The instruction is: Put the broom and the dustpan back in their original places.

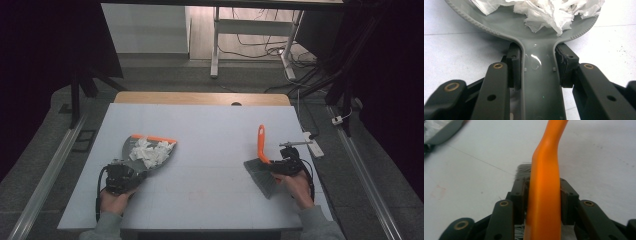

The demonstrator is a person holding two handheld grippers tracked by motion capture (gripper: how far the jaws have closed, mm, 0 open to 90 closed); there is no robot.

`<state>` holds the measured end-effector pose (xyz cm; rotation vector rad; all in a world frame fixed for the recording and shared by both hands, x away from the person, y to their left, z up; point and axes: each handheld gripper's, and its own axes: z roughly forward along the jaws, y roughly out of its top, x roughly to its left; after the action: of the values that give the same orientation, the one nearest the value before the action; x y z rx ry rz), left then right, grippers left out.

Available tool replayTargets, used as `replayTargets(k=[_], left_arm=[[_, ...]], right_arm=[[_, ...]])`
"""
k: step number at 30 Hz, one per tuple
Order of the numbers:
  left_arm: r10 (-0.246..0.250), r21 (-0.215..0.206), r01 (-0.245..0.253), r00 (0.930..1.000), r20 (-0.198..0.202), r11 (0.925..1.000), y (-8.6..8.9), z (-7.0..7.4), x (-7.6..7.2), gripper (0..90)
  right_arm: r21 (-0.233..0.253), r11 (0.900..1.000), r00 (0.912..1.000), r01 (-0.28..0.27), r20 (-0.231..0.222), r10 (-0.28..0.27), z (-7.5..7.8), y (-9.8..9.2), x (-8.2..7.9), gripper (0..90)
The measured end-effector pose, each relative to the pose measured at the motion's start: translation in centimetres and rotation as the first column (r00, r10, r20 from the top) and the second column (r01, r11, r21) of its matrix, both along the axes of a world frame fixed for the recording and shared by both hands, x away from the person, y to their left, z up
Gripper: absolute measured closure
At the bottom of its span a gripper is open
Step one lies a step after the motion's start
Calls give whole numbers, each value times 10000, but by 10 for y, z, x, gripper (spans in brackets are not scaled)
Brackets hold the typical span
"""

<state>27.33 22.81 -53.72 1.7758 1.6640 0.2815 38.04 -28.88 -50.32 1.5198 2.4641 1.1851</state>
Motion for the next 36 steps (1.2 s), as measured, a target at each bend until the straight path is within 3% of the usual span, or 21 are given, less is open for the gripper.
replayTargets(k=[7,14,16,20,29,34,36], left_arm=[[-116,-88,118,9997,218,9999,-1,0,-1,557],[-208,432,190,9989,425,9989,0,4,-3,357],[-274,518,252,9987,432,9983,1,5,-4,304],[-470,682,424,9966,671,9968,4,10,-8,264],[-1204,724,1119,9846,1264,9911,19,23,-21,257],[-1622,765,1524,9762,1440,9853,18,29,-24,261],[-1939,705,1851,9697,1488,9802,15,32,-24,262]], right_arm=[[-483,9988,10000,89,-31,-91,-1,0,3,572],[-1218,9918,9993,381,96,-372,-3,3,3,480],[-1220,9915,9989,459,96,-451,-4,2,3,472],[-1690,9825,9957,786,615,-690,-2,4,0,456],[-1106,9900,9889,873,1296,-727,6,-1,-8,461],[-1046,9939,9829,351,1836,-153,9,2,-15,461],[-1017,9948,9798,99,1997,107,11,4,-18,461]])
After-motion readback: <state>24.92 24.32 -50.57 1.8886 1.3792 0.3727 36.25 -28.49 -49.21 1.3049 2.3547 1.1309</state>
